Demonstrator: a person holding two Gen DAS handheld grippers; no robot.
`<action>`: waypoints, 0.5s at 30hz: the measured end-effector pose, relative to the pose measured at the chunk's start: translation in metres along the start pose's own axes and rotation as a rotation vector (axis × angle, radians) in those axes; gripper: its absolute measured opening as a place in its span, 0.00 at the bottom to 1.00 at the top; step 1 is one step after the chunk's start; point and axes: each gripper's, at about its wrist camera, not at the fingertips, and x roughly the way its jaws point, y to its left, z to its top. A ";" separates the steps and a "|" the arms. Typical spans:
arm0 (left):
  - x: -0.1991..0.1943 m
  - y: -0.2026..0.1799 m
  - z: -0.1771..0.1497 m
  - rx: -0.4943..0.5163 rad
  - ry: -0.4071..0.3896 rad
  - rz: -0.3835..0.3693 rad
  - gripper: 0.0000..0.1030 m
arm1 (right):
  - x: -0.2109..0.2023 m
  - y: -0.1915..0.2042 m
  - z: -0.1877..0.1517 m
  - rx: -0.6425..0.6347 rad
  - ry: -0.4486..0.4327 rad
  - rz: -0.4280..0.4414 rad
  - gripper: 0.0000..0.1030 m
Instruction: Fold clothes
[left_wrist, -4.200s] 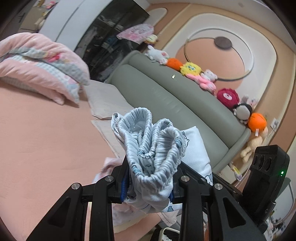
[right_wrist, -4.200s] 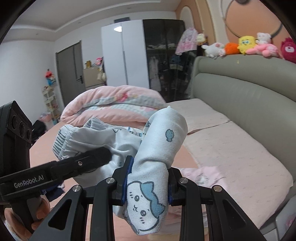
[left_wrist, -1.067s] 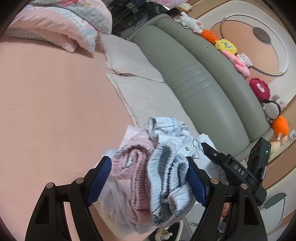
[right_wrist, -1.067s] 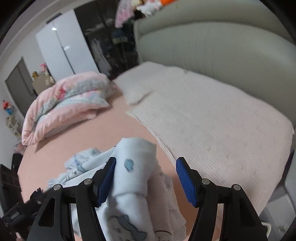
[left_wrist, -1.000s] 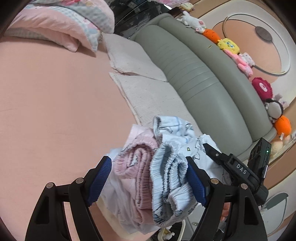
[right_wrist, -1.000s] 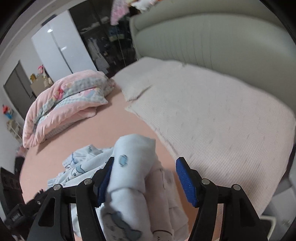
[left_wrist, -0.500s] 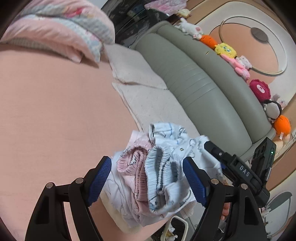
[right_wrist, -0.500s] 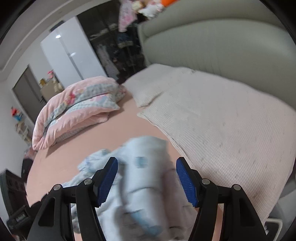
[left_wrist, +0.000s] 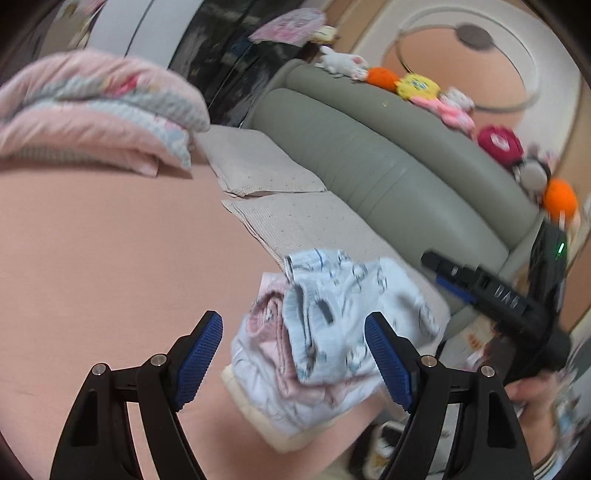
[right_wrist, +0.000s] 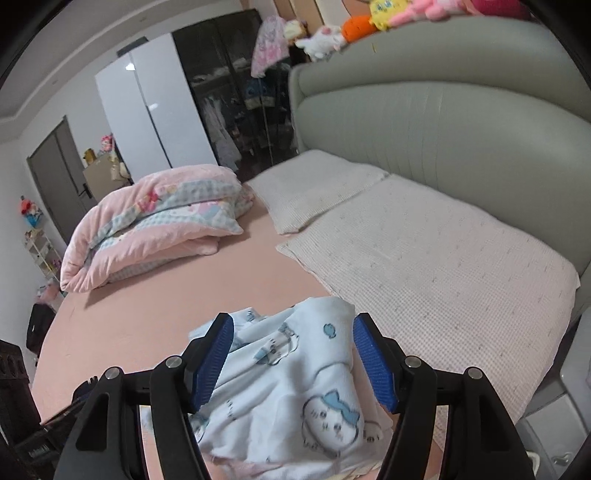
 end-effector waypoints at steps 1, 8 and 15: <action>-0.002 -0.002 -0.003 0.018 -0.003 0.008 0.76 | -0.006 0.003 -0.002 -0.013 -0.011 0.008 0.69; -0.027 -0.014 -0.027 0.080 -0.027 0.009 0.77 | -0.042 0.018 -0.018 -0.075 -0.042 0.052 0.72; -0.050 -0.023 -0.046 0.079 -0.055 0.008 0.77 | -0.078 0.034 -0.038 -0.148 -0.081 -0.004 0.72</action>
